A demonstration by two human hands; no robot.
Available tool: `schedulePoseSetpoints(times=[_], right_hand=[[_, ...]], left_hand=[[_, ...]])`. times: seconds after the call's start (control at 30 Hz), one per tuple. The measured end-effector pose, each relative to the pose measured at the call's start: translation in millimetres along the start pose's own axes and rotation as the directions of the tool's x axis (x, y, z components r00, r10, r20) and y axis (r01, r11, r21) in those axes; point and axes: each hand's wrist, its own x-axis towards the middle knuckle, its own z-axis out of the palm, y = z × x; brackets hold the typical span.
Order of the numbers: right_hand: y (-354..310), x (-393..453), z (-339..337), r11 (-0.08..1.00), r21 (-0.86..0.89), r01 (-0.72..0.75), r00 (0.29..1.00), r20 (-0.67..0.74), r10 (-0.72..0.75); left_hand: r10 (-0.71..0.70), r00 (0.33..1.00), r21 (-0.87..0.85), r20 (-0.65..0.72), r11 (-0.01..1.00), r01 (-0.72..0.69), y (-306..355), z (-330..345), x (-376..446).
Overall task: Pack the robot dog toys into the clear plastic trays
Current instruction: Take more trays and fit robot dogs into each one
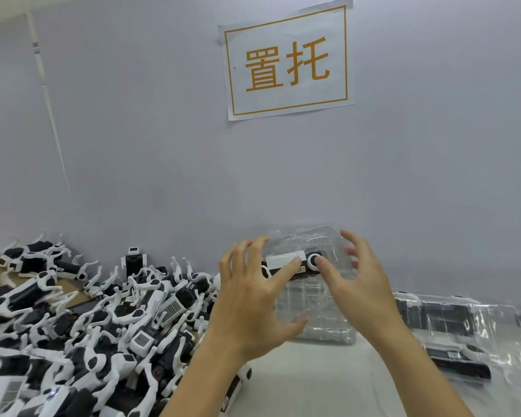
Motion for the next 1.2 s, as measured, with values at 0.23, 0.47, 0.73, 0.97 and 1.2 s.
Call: schedulePoseSetpoints(times=[0.23, 0.47, 0.73, 0.97, 1.2], right_hand=[[-1, 0, -7, 0.991, 0.135, 0.01, 0.999, 0.032, -0.014], [-16, 4, -15, 0.825, 0.565, 0.023, 0.999, -0.036, -0.003], [-33, -4, -2, 0.957, 0.244, 0.155, 0.96, 0.193, -0.204], [-45, -6, -2, 0.964, 0.097, 0.246, 0.951, 0.168, -0.26], [-40, -4, -4, 0.982, 0.019, 0.19, 0.97, 0.154, -0.191]], left_hand=[[-0.065, 0.997, -0.145, -0.037, 0.988, 0.059, 2, 3, -3], [-0.386, 0.905, -0.855, 0.178, 0.394, 0.337, -4, -11, 3], [-0.363, 0.681, -0.732, 0.636, -0.564, 0.382, 3, -28, -1], [-0.308, 0.672, -0.644, 0.673, -0.691, 0.328, -2, -15, -3], [-0.251, 0.76, -0.721, 0.6, -0.58, 0.378, -6, -13, -4]])
